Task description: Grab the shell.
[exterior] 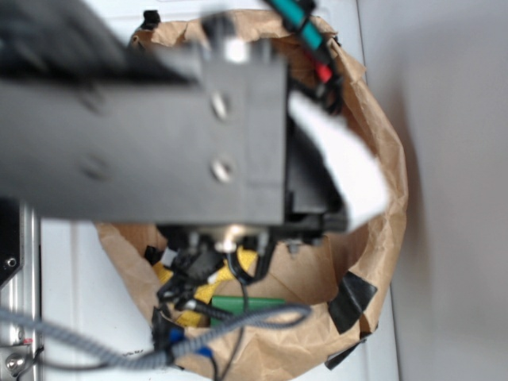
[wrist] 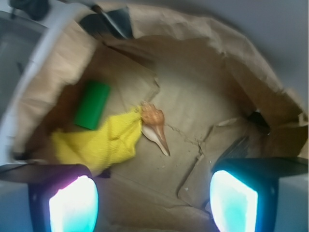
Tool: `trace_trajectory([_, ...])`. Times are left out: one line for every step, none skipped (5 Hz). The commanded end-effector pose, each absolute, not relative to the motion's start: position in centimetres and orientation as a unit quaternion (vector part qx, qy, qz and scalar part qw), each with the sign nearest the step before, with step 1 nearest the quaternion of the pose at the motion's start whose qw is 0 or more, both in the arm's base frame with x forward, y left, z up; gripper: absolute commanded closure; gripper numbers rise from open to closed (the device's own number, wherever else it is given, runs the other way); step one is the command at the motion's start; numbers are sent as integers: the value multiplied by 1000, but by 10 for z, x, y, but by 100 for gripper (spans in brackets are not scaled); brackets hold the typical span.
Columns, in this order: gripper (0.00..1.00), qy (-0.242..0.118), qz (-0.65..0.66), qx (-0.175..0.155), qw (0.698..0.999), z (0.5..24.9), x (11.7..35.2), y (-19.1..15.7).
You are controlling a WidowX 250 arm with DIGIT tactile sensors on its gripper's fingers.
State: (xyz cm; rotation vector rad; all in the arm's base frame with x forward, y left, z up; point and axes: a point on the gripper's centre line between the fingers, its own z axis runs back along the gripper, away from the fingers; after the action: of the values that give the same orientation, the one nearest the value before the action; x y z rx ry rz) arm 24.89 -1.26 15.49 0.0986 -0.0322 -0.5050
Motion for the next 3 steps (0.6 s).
trace_trajectory([0,-48,-288,79,953,98,244,13])
trace_trajectory([0,-15,-294,99,951,60,261,19])
trace_trajectory([0,4,-304,121,945,41,293,6])
